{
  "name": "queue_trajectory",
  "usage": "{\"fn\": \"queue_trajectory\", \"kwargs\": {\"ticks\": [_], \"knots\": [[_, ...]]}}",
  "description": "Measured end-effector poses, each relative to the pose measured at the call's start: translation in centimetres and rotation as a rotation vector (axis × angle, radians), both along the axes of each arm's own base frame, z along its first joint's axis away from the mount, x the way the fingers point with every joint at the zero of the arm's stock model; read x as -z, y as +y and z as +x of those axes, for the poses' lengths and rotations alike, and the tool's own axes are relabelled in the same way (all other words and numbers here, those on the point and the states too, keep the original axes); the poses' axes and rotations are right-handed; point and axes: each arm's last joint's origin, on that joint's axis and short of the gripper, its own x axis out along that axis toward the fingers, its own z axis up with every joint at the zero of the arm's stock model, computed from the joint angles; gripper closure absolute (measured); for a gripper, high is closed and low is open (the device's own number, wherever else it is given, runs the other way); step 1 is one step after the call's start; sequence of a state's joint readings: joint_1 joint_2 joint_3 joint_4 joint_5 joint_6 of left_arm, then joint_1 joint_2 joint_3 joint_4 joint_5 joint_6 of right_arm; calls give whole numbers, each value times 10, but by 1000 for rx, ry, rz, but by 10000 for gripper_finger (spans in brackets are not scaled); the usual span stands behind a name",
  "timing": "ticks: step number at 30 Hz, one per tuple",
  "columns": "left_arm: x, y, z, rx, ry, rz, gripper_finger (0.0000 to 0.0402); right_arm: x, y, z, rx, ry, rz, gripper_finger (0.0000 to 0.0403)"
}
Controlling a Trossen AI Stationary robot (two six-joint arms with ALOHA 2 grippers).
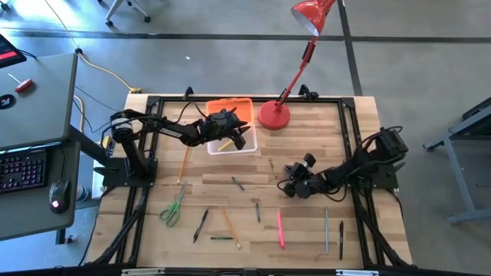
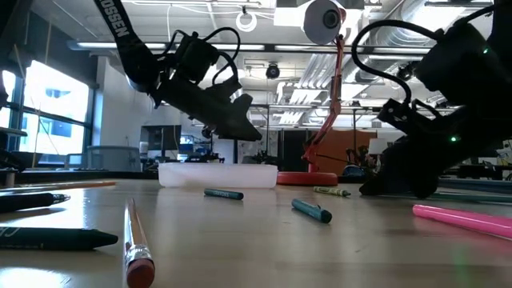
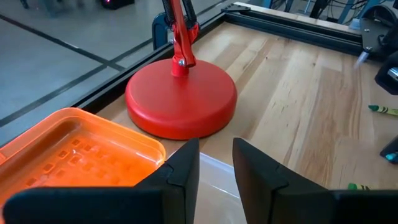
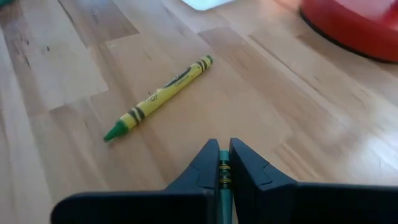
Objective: Pick & place school supplies into a supply box
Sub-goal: Put the light blue pencil into the orange supply box
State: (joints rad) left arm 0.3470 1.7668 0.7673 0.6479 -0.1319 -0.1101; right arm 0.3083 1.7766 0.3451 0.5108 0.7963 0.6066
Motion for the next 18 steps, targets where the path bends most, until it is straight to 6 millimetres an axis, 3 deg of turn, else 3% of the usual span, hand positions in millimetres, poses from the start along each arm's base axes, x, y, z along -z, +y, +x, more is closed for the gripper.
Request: {"fn": "queue_trajectory", "kwargs": {"ticks": [7,14,18], "knots": [[0,0,0,9,-7,-13,275,-29,1,11,-81,-127,-46,400],[-4,-2,1,39,-60,-88,275,-101,1,25,-180,-256,-199,402],[-22,-3,-3,40,-117,-71,275,-141,-14,37,-267,-280,-289,402]]}}
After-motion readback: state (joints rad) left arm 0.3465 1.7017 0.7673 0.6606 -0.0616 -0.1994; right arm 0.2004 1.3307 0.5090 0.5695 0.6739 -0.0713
